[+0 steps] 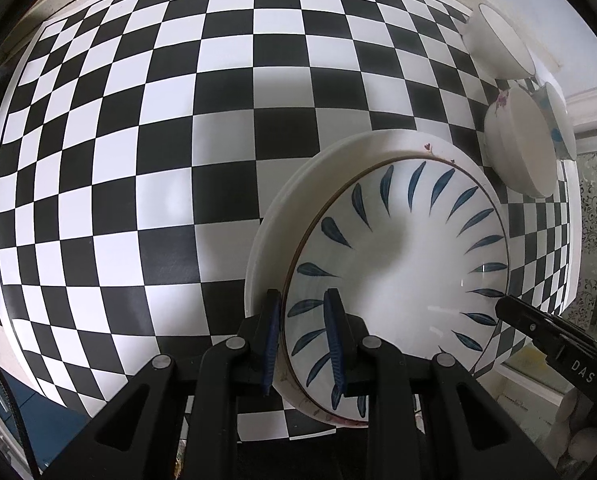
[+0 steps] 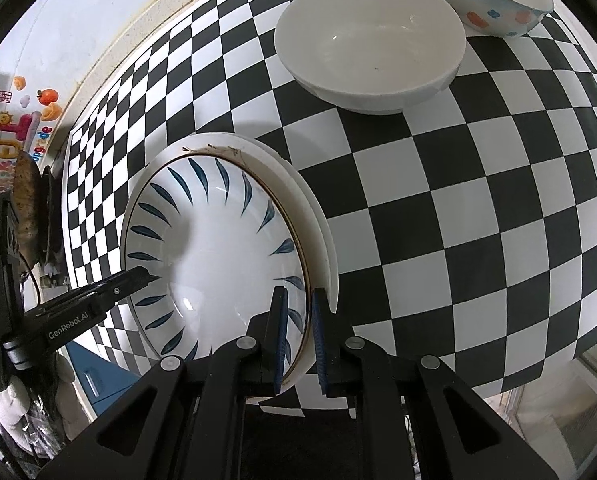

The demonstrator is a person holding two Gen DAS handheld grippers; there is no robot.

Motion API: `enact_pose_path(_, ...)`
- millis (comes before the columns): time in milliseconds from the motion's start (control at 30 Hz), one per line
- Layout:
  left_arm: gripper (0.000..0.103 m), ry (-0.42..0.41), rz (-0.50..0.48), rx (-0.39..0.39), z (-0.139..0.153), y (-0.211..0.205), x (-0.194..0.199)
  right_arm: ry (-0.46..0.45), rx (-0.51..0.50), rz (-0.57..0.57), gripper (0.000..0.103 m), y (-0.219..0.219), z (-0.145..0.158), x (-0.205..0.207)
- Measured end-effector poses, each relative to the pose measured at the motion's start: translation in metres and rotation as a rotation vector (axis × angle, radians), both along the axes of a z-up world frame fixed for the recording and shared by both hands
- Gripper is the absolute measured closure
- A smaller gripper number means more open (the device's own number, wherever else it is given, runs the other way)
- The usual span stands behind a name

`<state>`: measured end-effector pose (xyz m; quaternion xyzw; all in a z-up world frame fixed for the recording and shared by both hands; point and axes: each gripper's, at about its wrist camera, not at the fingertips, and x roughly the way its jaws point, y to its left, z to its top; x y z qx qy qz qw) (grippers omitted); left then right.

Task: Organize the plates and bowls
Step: 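Carry the blue-striped plate with both tools and lower it onto the plate stack, then open both tools and lift them away from the stacked plates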

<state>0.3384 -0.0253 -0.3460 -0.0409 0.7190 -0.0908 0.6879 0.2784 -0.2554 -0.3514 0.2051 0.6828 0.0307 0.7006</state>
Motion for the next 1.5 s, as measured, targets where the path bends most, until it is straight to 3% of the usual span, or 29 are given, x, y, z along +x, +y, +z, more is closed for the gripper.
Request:
enact_pose_path(433, 0.083, -0.027, 0.0, 0.014, 0.014, -0.007, -0.012, -0.031, -0.01, 0.007, 0.088, -0.002, 0.017, -0.001)
enact_pose_path(600, 0.083, -0.08, -0.016, 0.033, 0.036, -0.009, -0.026, -0.059, -0.034, 0.024, 0.088, 0.007, 0.031, -0.008)
enact_pose_path(867, 0.083, -0.222, -0.05, 0.051, 0.092, -0.01, -0.064, -0.151, -0.12, 0.063, 0.088, 0.028, 0.079, -0.039)
enact_pose_path(900, 0.082, -0.238, -0.049, 0.053, 0.099, -0.009, -0.069, -0.163, -0.128, 0.066, 0.084, 0.031, 0.086, -0.044)
enact_pose_path(1033, 0.079, -0.276, -0.035, 0.051, 0.116, -0.001, -0.083, -0.214, -0.152, 0.067, 0.051, 0.039, 0.112, -0.063)
enact_pose_path(1233, 0.078, -0.318, -0.038, 0.028, 0.137, 0.004, -0.105, -0.281, -0.193, 0.077, 0.026, 0.054, 0.151, -0.091)
enact_pose_path(1500, 0.075, -0.369, -0.061, 0.01, 0.168, 0.005, -0.131, -0.317, -0.233, 0.069, 0.018, 0.064, 0.182, -0.118)
